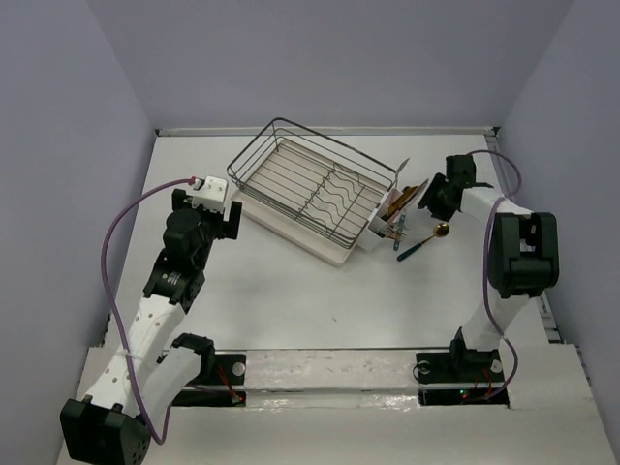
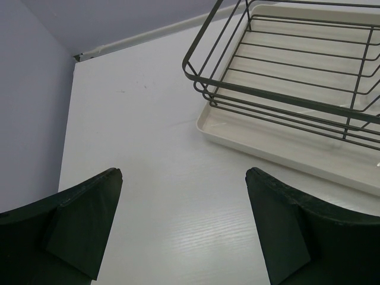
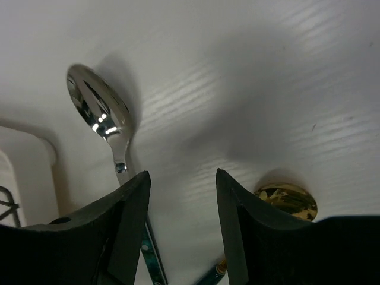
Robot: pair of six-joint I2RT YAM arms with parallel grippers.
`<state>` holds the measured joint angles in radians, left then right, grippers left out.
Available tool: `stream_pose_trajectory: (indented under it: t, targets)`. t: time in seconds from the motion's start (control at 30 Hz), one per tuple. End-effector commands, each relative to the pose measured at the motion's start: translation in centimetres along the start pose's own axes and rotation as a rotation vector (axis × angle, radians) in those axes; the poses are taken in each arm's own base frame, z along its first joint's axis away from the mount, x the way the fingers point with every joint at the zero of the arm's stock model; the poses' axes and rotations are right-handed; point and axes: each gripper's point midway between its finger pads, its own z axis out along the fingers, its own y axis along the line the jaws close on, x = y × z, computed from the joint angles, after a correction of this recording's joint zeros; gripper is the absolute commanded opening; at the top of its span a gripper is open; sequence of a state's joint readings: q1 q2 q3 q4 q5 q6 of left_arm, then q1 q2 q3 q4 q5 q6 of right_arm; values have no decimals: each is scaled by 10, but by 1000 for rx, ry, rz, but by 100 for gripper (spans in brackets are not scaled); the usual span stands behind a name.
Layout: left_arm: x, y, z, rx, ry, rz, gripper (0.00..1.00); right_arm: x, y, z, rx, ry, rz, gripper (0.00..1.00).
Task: Sort the eating utensils into containers
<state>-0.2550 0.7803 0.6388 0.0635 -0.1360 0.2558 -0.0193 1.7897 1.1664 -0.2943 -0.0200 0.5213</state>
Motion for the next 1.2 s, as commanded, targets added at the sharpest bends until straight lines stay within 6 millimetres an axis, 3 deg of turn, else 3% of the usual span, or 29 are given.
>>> stream_pose_trajectory:
  t: [0.0, 0.33, 0.8, 0.83, 0.93, 1.17]
  targets:
    - [-14, 7, -3, -31, -70, -22, 99, -3, 26, -7, 8, -7, -70, 55]
    - [-12, 9, -2, -42, -64, -6, 99, 31, 51, 10, -53, 89, -80, 55]
    - [-11, 9, -1, -44, -61, -3, 99, 59, 29, 43, 121, 140, -97, 58]
    - [-10, 9, -1, -46, -61, -1, 99, 61, 25, 45, 143, 140, -85, 57]
    - [-12, 11, -2, -56, -63, 5, 99, 60, 10, 45, 208, 114, -89, 37]
    - [-10, 15, -3, -75, -61, 15, 99, 49, -9, 34, 298, 65, -156, 30]
